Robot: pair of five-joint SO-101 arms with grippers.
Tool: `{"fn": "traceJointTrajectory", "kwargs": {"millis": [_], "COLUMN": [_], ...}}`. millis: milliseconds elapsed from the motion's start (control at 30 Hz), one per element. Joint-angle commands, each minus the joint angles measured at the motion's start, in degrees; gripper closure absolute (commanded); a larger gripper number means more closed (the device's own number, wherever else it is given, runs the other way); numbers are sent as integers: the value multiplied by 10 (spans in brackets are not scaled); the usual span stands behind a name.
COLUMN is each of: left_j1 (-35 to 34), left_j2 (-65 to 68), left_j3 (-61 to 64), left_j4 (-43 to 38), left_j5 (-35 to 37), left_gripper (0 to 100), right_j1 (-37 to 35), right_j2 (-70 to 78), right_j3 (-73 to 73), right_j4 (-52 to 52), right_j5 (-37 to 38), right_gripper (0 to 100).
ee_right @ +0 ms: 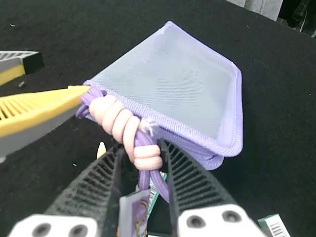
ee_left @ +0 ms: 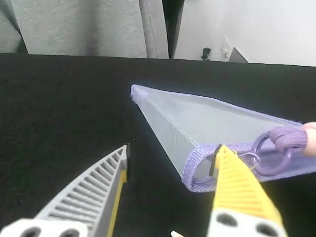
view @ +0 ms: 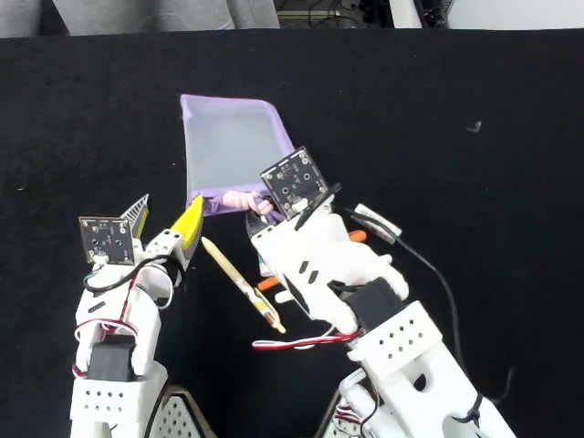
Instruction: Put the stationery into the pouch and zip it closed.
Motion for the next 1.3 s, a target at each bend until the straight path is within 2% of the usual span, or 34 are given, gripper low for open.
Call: {"fn": "traceJointTrajectory", "kwargs": {"millis": [0,133,233,433,867,1067,1267], "left_j1": [2,19,32,29,29,29,30], "left_j2": [-1,0,0,-2,-2,-1,0], "left_j3": [16,16,16,16,14,16,16], "left_j4": [-12,3,36,55,48,10,4], "left_j5": [3,2,-34,-48,-48,-48,-48], "left_gripper": [721,720,721,722,722,722,722], "right_j1": [-8,-8,-8,-8,-7,-7,-7], "right_j2": [-19,-19,-19,-19,-19,-19,-19], "right_j3": [-3,-3,-3,-3,-3,-3,-3], "right_j4": [-17,-17,-17,-17,-16,-15,-15], "right_j5": [4,4,4,4,4,4,4], "right_gripper": [960,960,960,960,960,960,960]}}
